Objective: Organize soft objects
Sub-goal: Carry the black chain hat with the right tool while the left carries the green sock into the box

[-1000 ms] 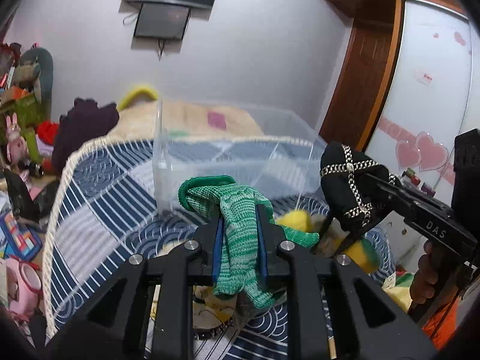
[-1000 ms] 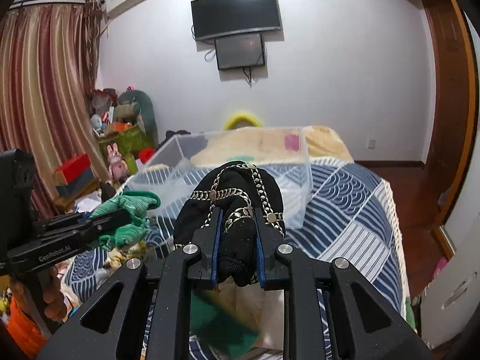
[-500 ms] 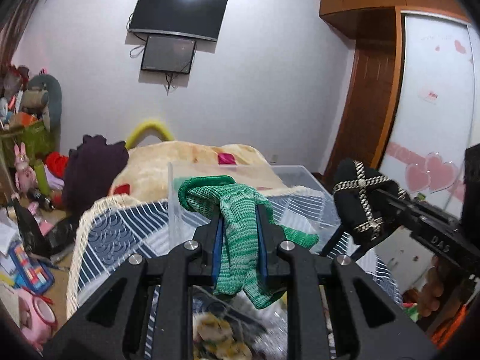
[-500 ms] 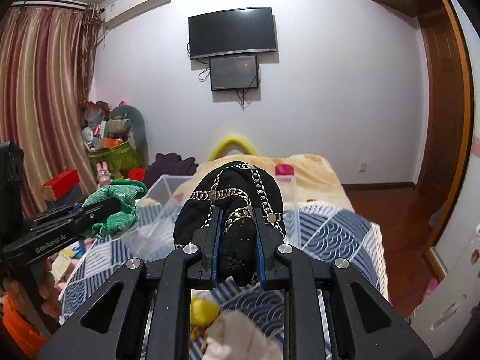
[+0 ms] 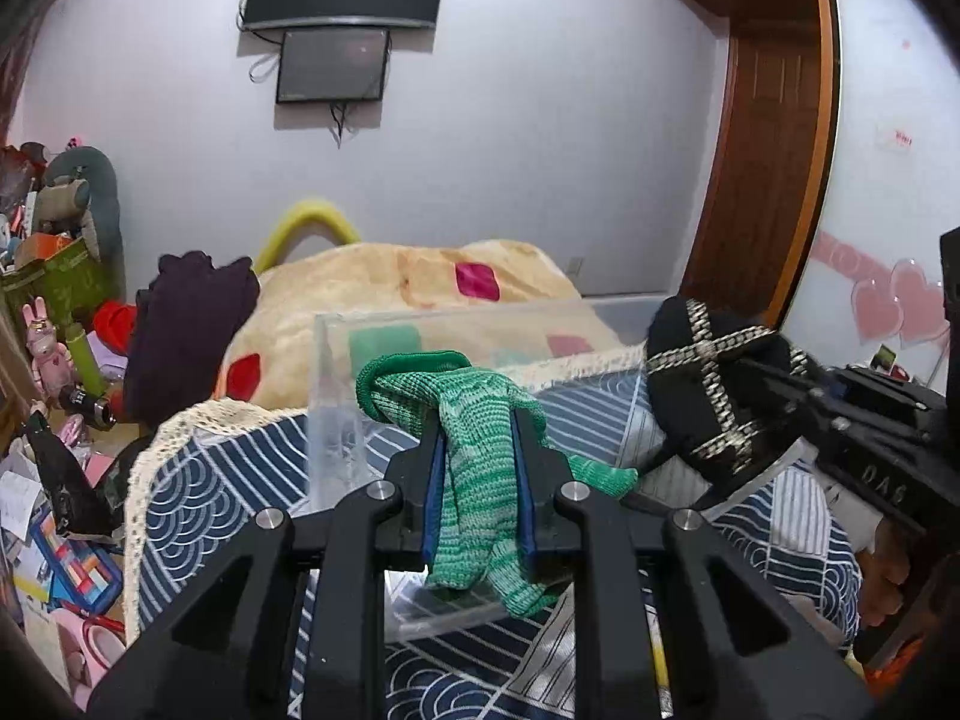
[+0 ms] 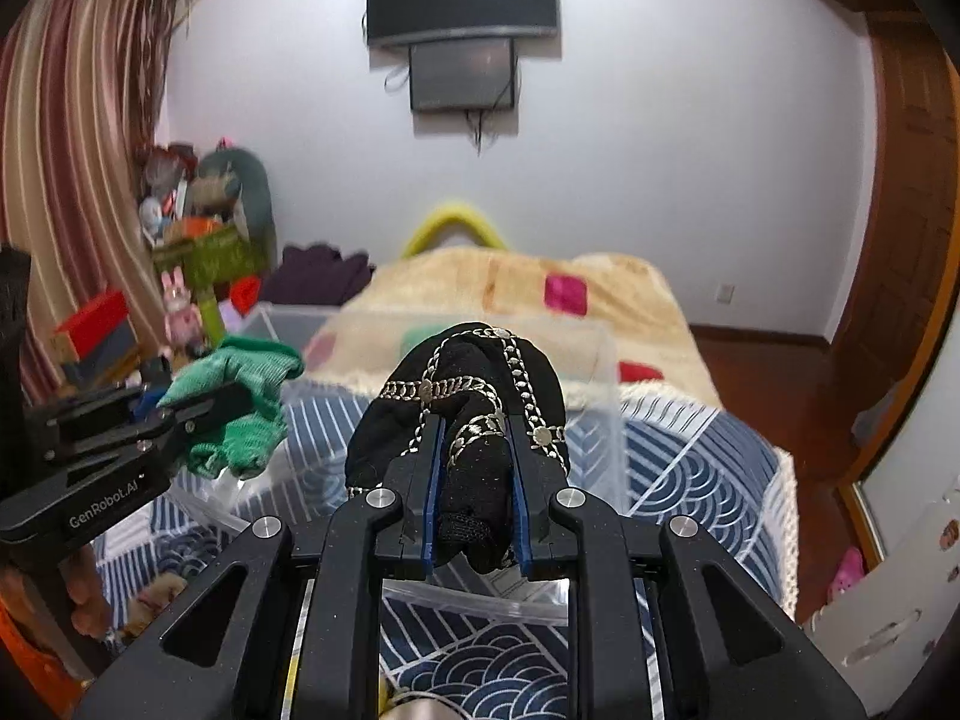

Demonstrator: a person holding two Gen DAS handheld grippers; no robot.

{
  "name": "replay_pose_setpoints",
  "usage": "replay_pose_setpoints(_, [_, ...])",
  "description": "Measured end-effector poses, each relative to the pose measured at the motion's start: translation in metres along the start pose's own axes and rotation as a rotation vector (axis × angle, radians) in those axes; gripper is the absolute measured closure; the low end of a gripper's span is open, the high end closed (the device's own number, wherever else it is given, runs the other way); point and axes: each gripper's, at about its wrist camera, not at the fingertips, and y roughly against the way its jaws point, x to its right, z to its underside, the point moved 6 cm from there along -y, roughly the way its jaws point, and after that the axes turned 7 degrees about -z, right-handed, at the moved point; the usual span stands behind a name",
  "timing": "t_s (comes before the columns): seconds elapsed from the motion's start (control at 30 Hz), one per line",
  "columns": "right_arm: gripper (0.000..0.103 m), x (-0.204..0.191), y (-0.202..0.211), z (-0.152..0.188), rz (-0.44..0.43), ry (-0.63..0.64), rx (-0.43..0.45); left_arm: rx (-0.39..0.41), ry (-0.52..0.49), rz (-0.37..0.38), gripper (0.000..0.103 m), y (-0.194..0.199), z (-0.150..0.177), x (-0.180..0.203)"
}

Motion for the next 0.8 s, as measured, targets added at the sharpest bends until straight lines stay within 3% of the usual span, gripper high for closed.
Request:
replay_pose_setpoints(0.33, [0.082, 0.003, -0.015, 0.011, -0.002, 0.020, -0.099, -0.072, -0.049, -0.021, 0.082, -0.030, 0.010, 0.012])
replay_pose_setpoints(0.47, [0.070, 0.005, -0.008, 0.010, 0.014, 0.034, -0.087, -0.085, -0.041, -0.013, 0.066, -0.030, 0.011, 0.013])
replay_pose_setpoints(0.6, [0.061, 0.007, 0.002, 0.006, 0.004, 0.028, -0.061, -0.052, -0.045, -0.021, 0.042, -0.017, 0.007, 0.013])
replay_pose_setpoints(0.8, [0.044, 0.000, 0.030, -0.005, 0.024, 0.061, 0.014, 0.017, -0.061, -0.019, 0.024, 0.015, -0.001, 0.018])
